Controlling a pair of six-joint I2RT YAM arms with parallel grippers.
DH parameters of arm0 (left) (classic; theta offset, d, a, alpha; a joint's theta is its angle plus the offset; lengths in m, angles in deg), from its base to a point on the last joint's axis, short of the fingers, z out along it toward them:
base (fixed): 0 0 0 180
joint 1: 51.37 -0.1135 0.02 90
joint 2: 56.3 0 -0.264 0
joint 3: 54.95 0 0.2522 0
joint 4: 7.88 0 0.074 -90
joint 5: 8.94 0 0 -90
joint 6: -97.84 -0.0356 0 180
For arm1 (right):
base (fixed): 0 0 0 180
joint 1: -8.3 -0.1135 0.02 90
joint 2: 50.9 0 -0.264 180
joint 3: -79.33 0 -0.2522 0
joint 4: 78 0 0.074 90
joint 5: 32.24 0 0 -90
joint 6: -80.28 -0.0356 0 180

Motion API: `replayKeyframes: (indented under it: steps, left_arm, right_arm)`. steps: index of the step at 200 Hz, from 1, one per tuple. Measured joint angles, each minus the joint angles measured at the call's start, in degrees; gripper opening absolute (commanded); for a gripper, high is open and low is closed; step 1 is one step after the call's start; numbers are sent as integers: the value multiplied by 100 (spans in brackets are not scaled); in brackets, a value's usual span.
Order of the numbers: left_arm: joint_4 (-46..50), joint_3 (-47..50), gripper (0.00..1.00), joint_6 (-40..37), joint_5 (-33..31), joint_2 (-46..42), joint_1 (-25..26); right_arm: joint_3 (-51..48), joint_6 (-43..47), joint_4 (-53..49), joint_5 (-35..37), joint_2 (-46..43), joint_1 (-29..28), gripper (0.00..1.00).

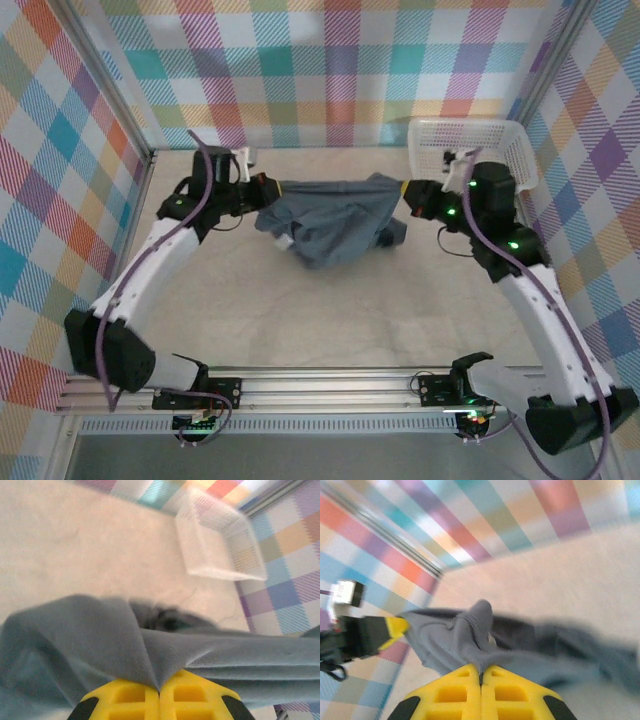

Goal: Fold the inside-out t-shirt

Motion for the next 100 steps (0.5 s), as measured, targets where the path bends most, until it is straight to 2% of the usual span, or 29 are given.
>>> replayKeyframes:
  steps: [33,68,71,75,81,86,92,100]
  left_arm:
    - [258,-284,0,-153,-245,-446,-11]
    - [393,-330,0,55,-369,186,-367]
    - [387,-323,0,66,-385,267,-387]
    - [374,-302,0,92,-420,402,-415]
    - [356,-264,6,127,-487,605,-450]
    - [334,-223,13,151,-555,767,-468]
    - [291,-164,18,177,-649,964,-490]
    - [249,-81,26,227,-741,1228,-540]
  right_arm:
    - [841,136,37,-503,68,-116,0]
    - [1010,103,-11,-621,1156,-166,0]
    - [1016,90,-13,-619,1322,-166,3]
    - [1019,92,-17,-603,1537,-166,12]
    - [1021,87,-22,-592,1827,-162,34]
    - [1043,103,-57,-590,2103,-157,46]
    - [1108,138,-151,-560,2448,-153,52]
    - [1294,181,-365,-494,2949,-142,56]
